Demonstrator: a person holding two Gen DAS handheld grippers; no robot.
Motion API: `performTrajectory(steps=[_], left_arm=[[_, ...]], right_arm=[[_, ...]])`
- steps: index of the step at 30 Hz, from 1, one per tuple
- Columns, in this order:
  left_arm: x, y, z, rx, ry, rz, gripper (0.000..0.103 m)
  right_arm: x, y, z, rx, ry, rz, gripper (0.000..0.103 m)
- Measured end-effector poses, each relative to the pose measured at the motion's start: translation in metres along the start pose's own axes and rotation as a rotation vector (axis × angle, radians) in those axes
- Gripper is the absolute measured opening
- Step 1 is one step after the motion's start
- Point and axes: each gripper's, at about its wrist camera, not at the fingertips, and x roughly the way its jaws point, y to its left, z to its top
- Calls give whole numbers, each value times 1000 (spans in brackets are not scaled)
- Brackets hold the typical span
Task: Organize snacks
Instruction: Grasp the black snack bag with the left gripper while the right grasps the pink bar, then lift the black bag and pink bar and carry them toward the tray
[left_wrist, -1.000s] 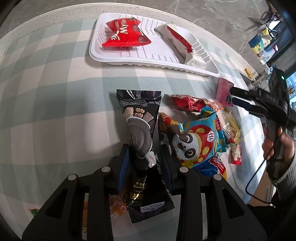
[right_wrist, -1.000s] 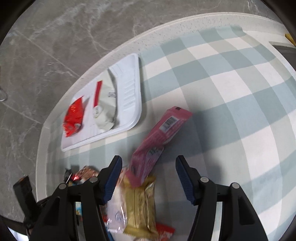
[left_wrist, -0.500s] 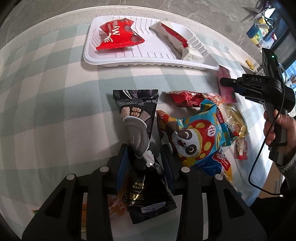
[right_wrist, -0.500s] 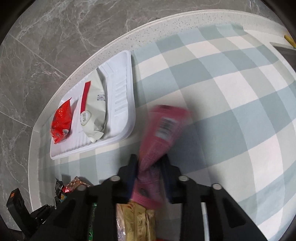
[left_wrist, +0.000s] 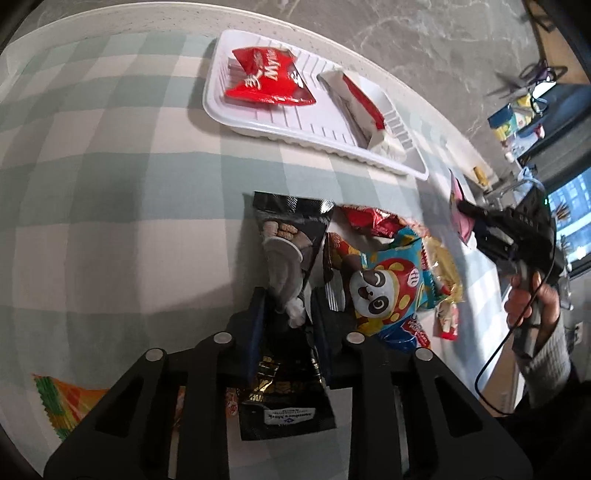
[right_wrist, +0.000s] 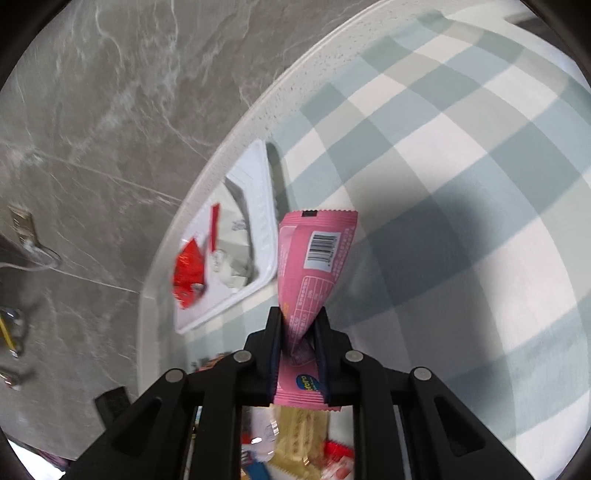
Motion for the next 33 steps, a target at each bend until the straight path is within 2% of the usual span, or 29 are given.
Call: performTrajectory(steps=[2,5,15,22,29,33], left_arm=[[-5,2,0,-14,-9,-28,21],[-10,1,1,-12,-14,-33,21],[9,-22,0,98,40,123,22],[18,-22,5,106,62,123,25],[19,-24,5,122,48,127,25],[18,-23,4,122,41,130,19]], right_arm=[[-7,-1,-2,15,-6,21,18],[-15,1,-8,29,-12,51,18],[-20,13,-25,-25,8,32,19],[-22,15,-32,-45,13,16,19],[-20,15,-34,-42,22,18,21],[-19,14,-35,-40,26,19,22]])
